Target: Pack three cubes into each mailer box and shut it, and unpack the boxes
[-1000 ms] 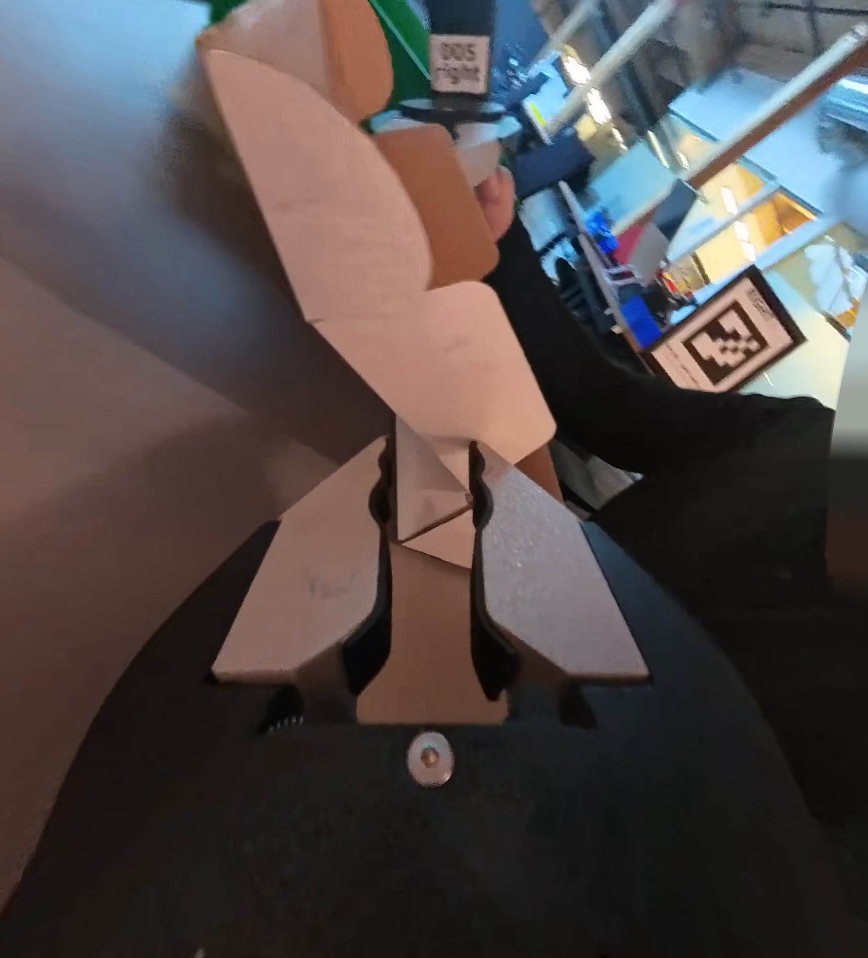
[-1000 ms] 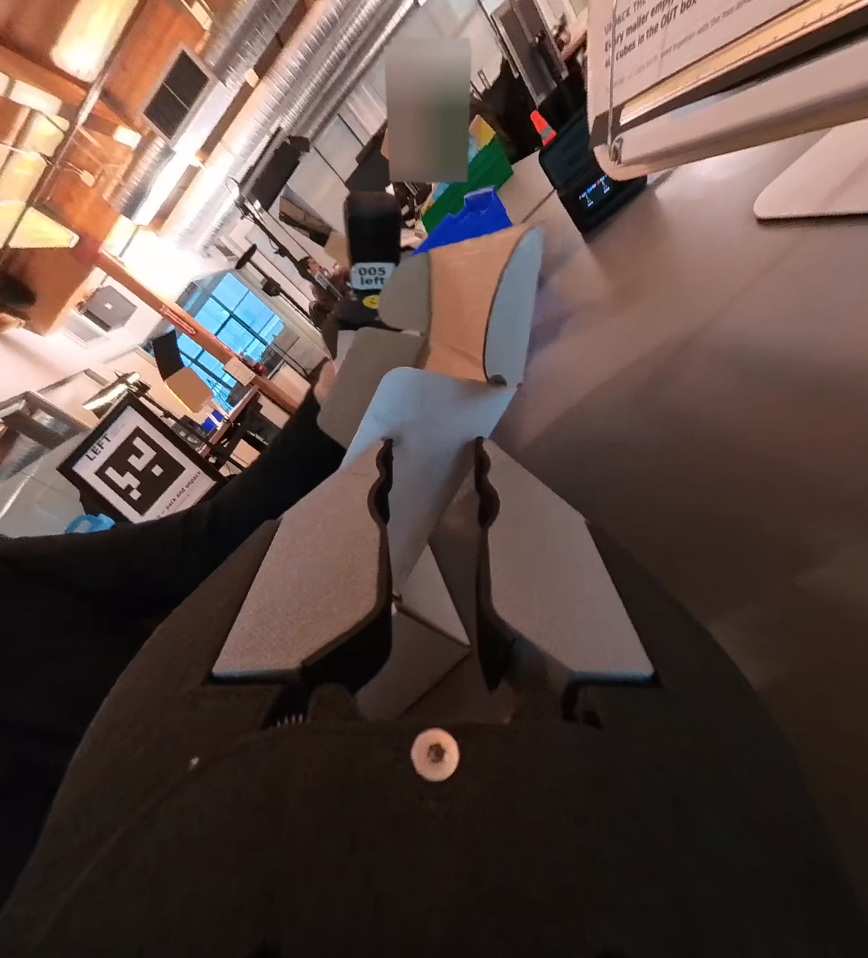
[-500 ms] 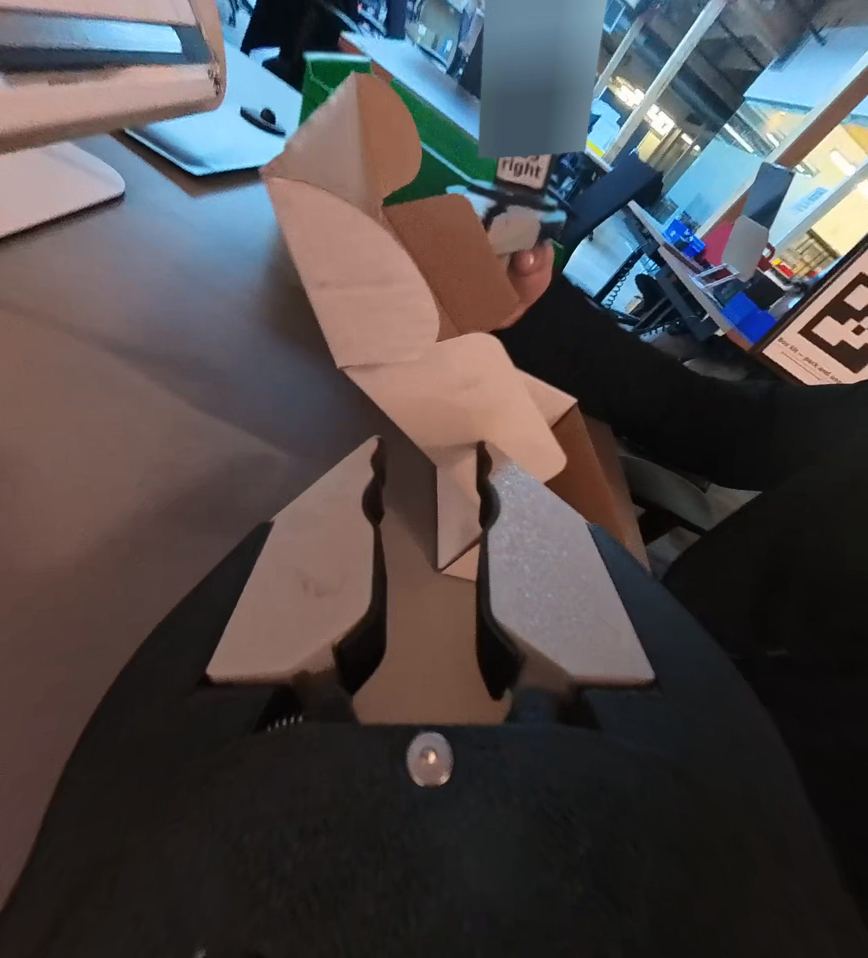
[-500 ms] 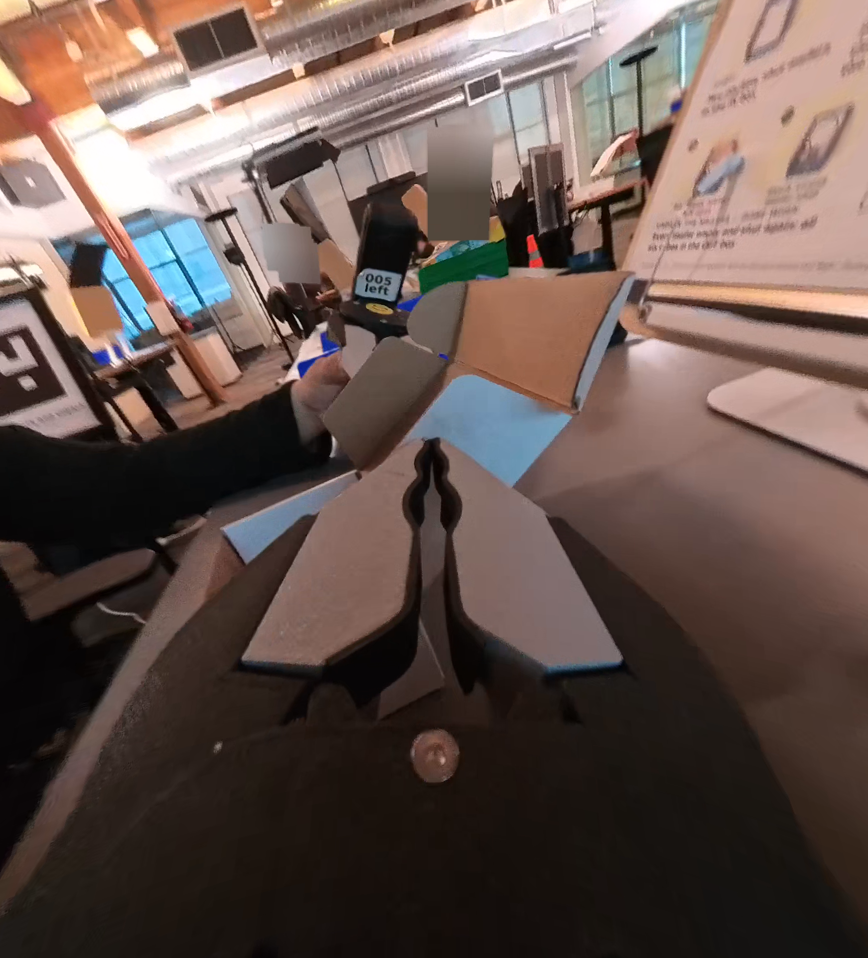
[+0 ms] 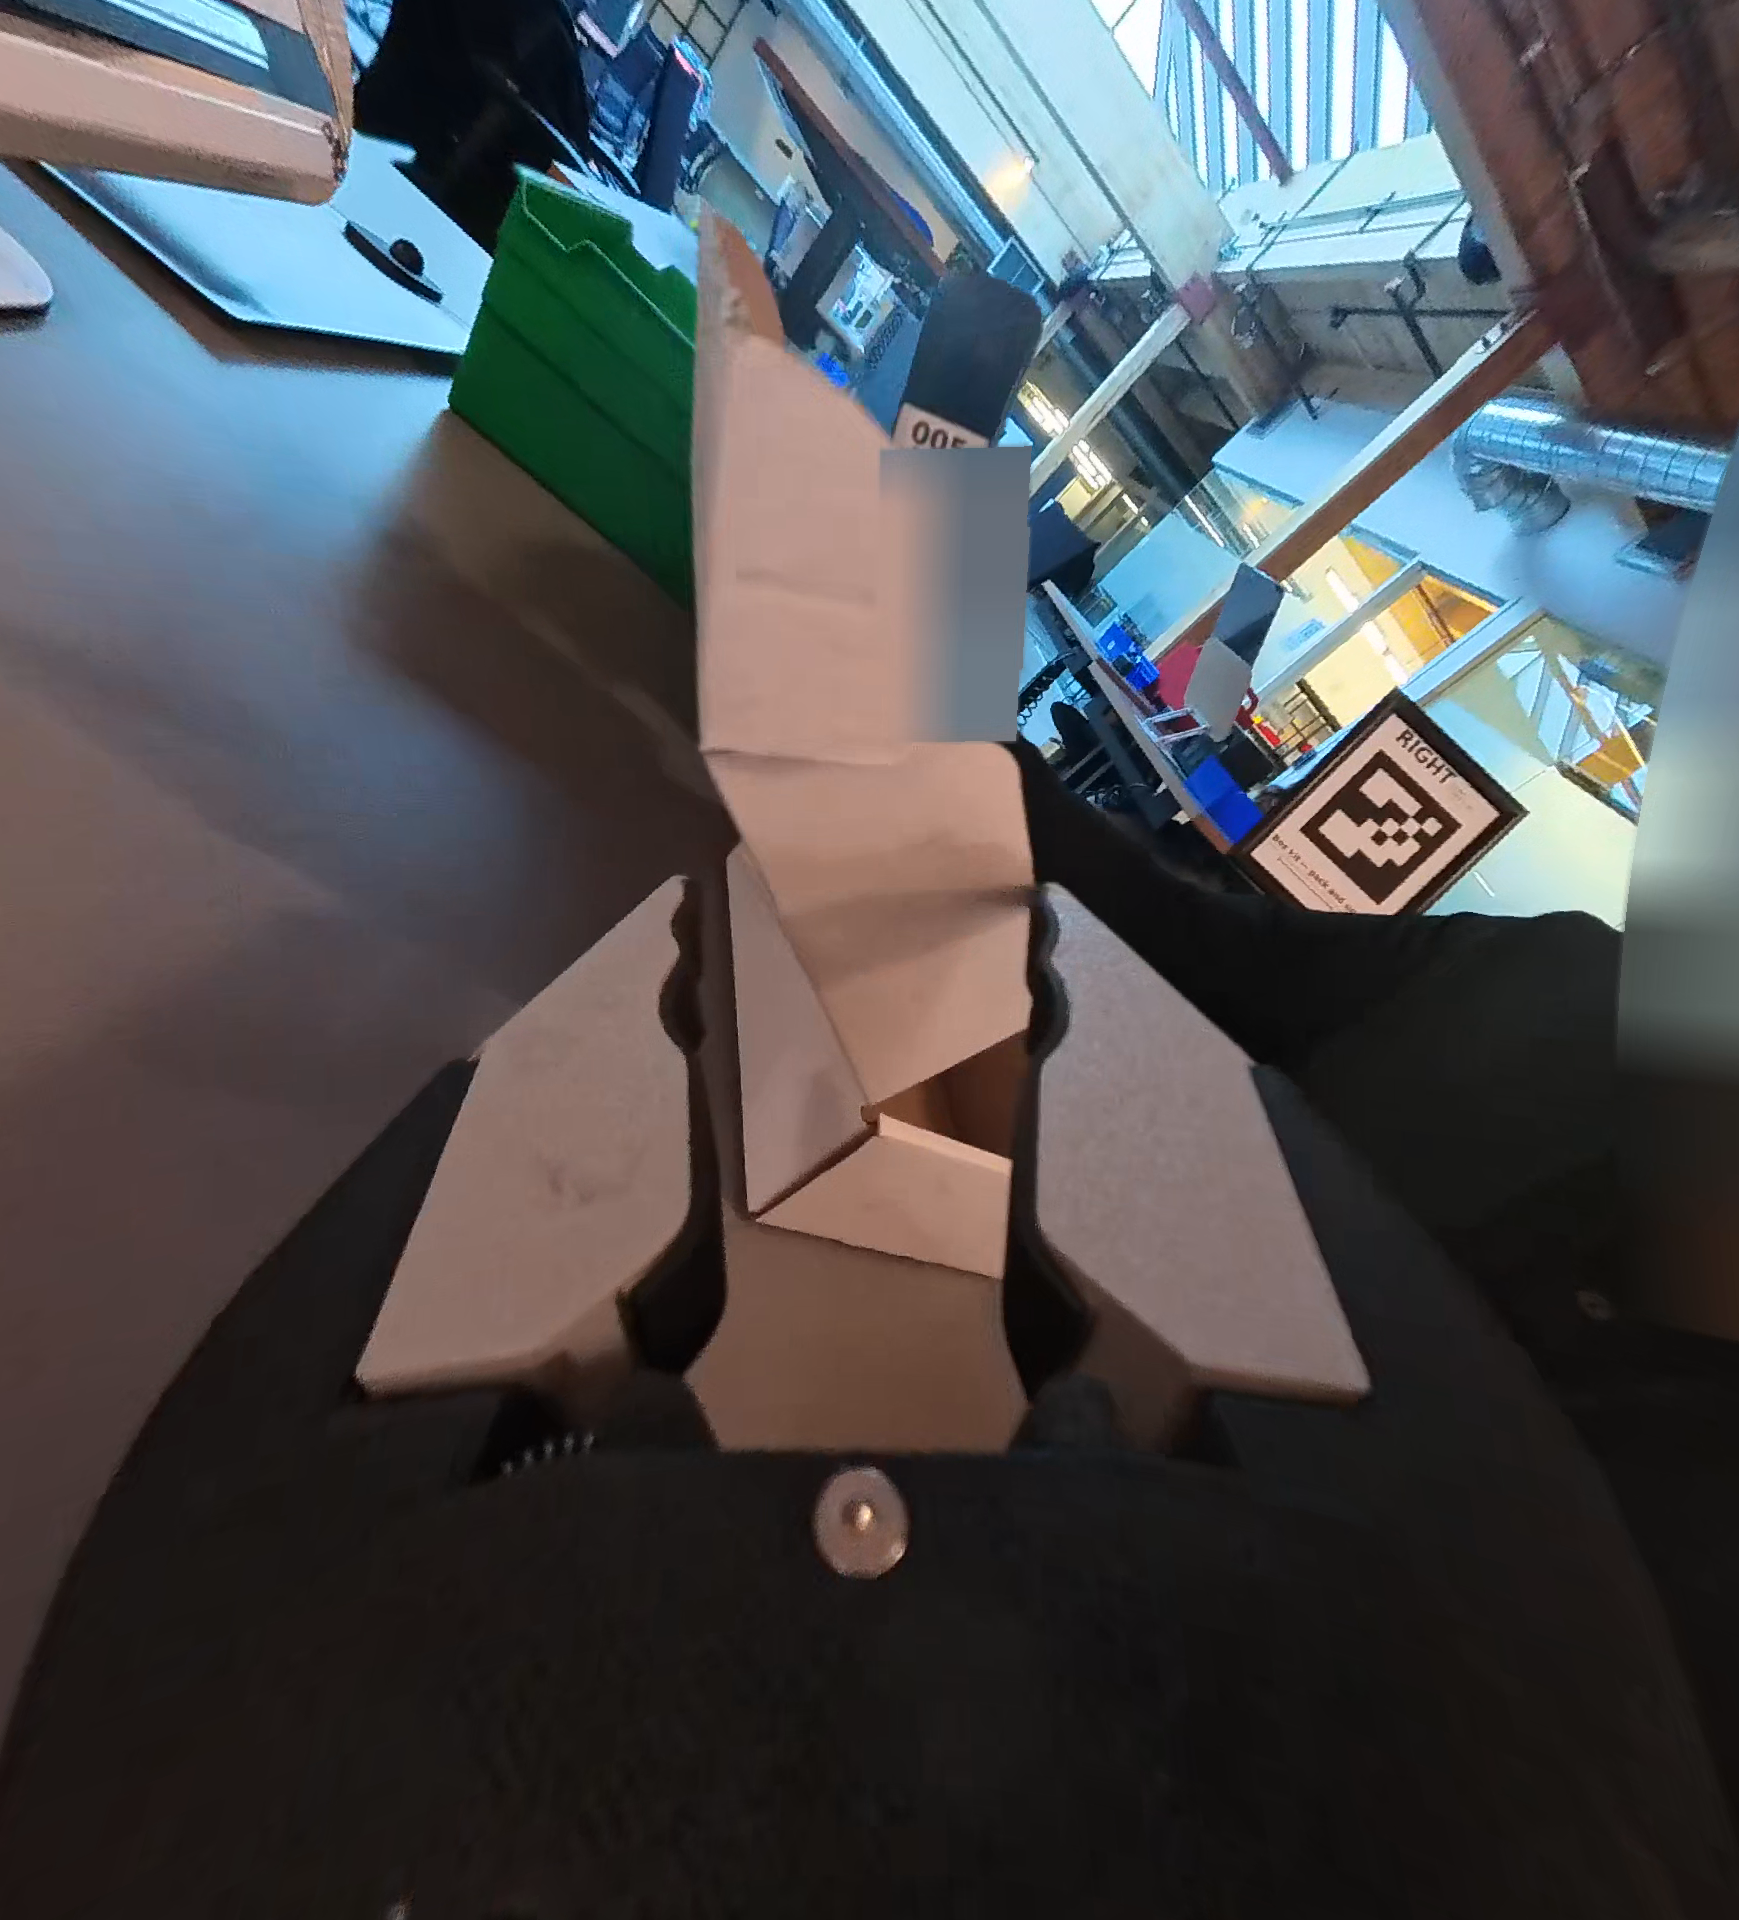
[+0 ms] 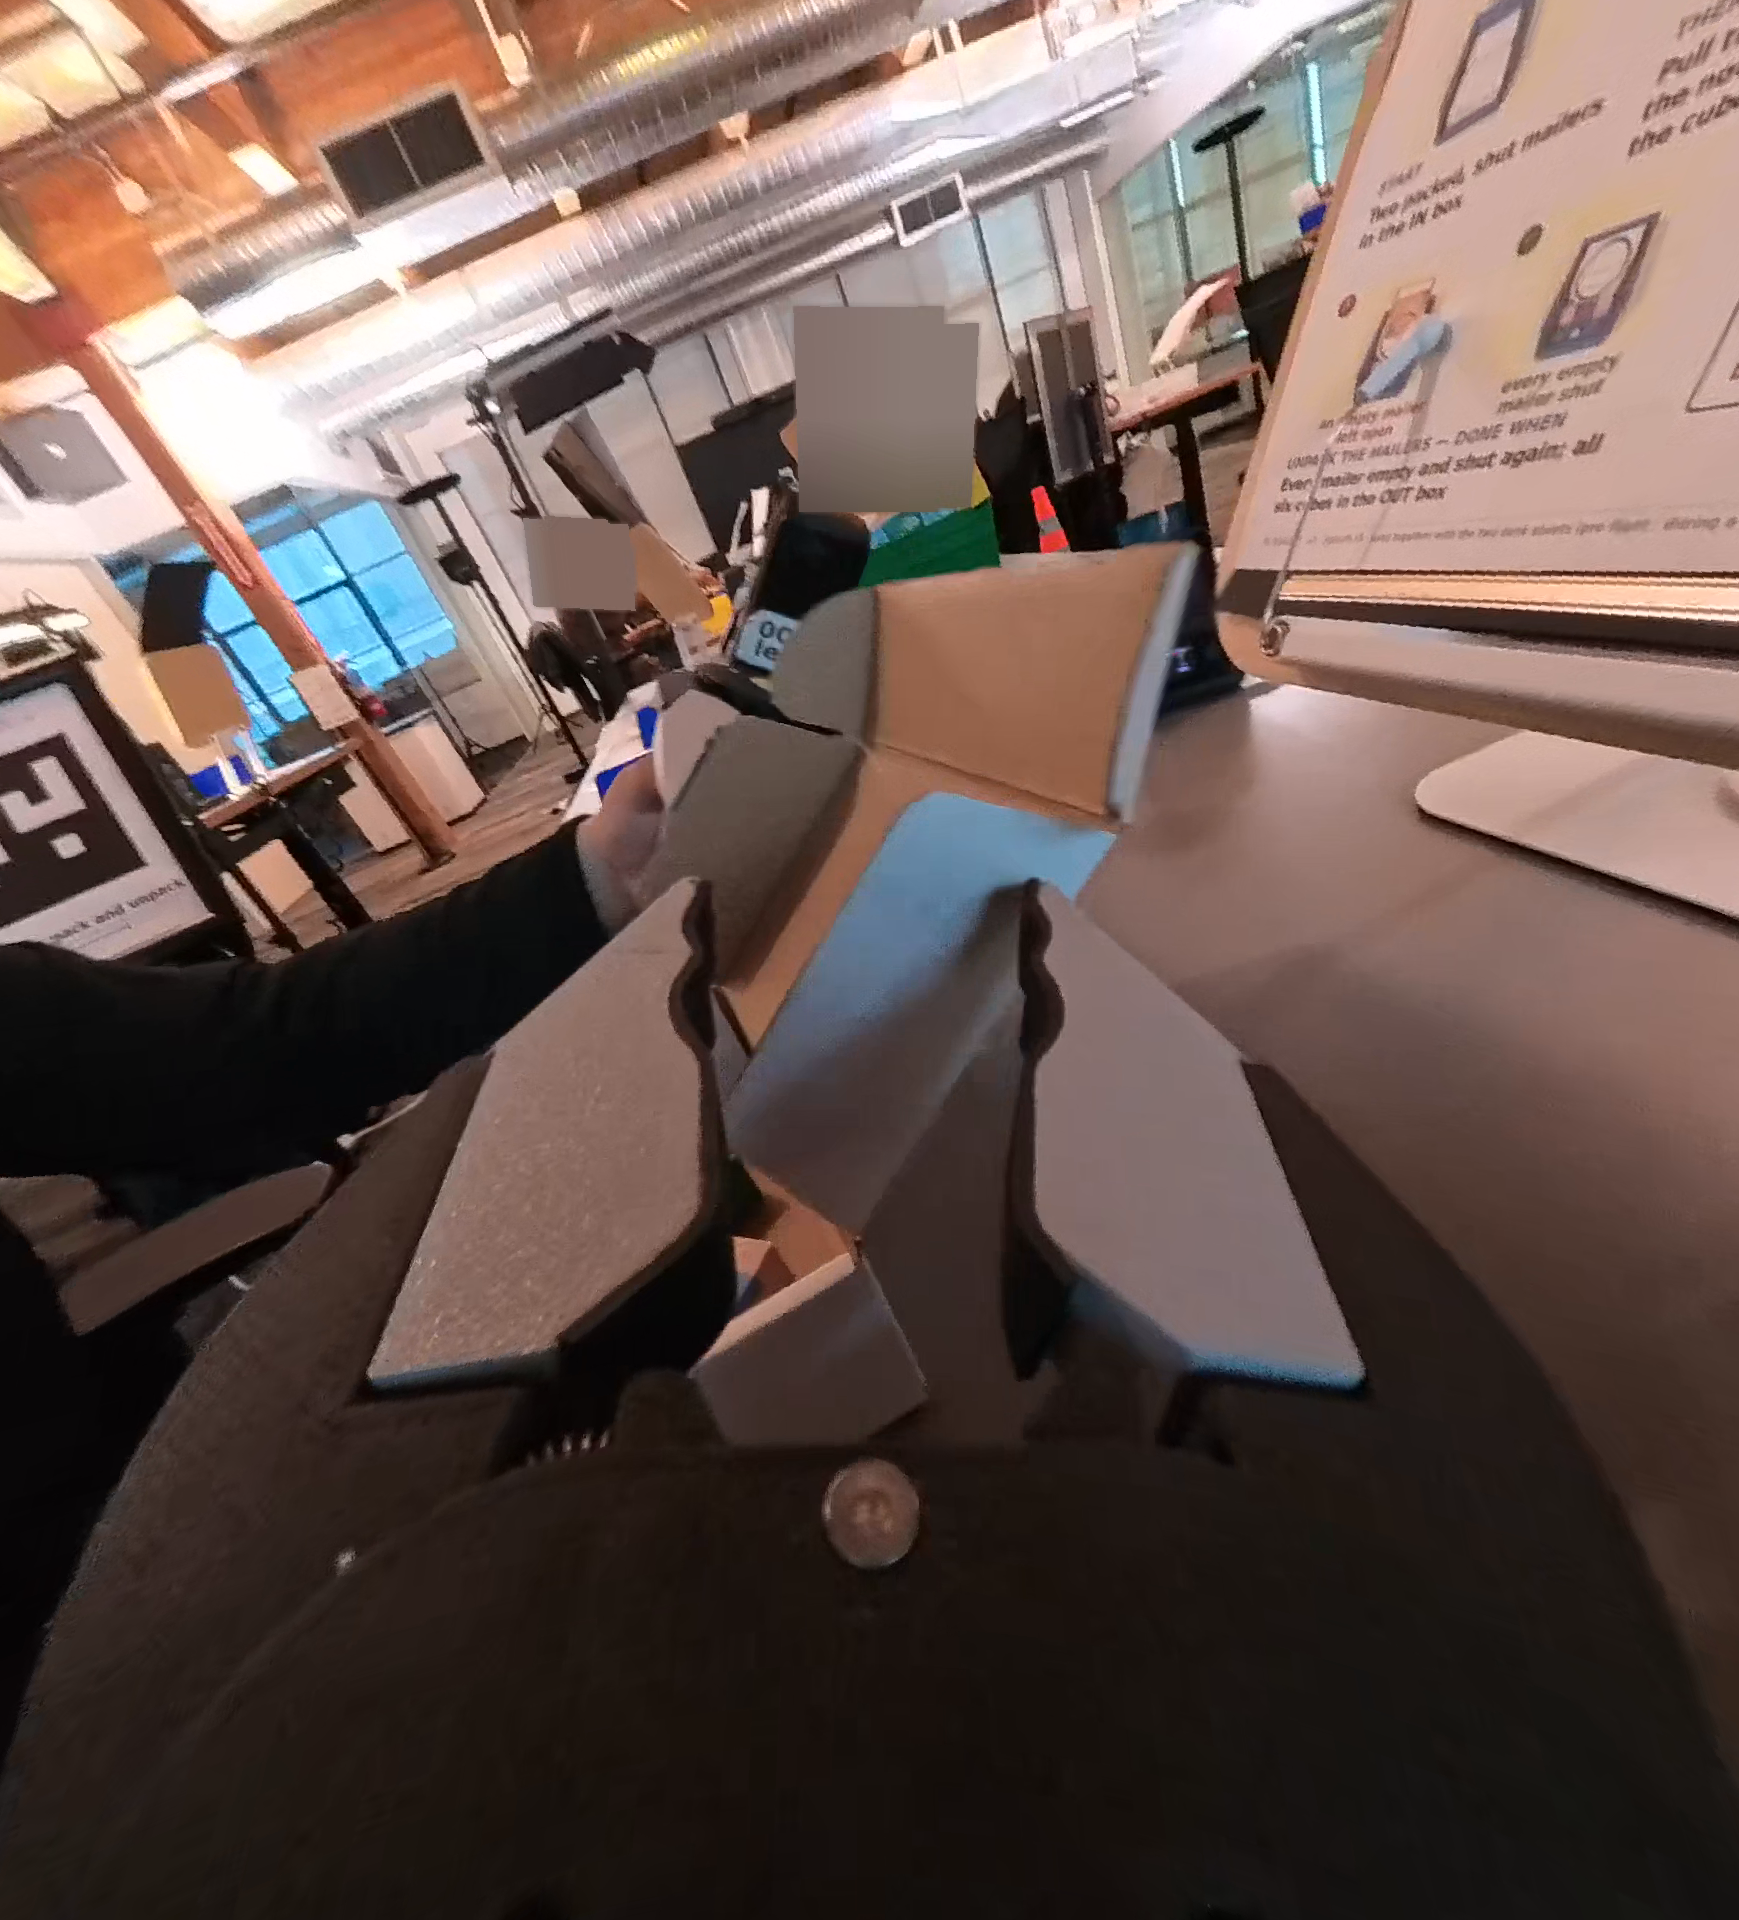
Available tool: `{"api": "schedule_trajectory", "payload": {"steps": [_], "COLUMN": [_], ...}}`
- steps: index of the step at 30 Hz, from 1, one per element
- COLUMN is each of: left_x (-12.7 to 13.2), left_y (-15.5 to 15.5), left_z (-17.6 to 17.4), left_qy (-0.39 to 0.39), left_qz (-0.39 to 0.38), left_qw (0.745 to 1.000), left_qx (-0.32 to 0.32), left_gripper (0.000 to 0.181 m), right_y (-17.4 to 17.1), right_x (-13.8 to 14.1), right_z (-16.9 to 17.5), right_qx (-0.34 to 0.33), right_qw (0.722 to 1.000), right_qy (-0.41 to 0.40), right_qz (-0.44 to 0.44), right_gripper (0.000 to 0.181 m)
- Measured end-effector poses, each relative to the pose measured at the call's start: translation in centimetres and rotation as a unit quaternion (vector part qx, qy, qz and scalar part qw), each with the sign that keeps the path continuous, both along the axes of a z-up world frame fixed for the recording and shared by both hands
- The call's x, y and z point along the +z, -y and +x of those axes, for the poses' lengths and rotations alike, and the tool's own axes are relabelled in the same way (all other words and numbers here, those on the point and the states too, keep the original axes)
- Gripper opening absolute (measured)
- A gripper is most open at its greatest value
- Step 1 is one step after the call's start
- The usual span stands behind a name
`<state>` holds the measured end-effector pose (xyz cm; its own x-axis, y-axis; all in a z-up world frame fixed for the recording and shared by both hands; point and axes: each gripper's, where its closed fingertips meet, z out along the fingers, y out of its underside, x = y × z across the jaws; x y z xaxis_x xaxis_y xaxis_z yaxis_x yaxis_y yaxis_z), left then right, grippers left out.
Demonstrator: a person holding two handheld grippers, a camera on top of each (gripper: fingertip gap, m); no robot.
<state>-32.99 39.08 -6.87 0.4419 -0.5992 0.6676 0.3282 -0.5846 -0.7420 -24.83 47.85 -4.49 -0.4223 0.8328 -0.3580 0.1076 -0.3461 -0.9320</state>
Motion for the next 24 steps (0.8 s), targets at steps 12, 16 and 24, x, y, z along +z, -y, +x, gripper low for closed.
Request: {"api": "schedule_trajectory", "payload": {"steps": [12, 16, 24], "left_x": [1.0, 1.2, 0.9], "left_y": [0.0, -0.6, -1.0], "left_z": [-0.5, -1.5, -0.4], "left_qy": [0.069, 0.090, 0.112], "left_qz": [0.000, 0.007, -0.002], "left_qw": [0.998, 0.996, 0.994], "left_qx": [-0.008, 0.019, -0.006], "left_gripper": [0.075, 0.066, 0.072], "right_y": [-3.4, -3.1, -1.6], "right_x": [0.6, -0.8, -0.9], "right_z": [-0.1, -0.9, -1.6], "right_qx": [-0.018, -0.010, 0.026], "right_qw": [0.989, 0.987, 0.984], "right_qy": [0.001, 0.036, 0.037], "right_qz": [-0.144, -0.158, -0.171], "right_gripper": [0.058, 0.061, 0.054]}}
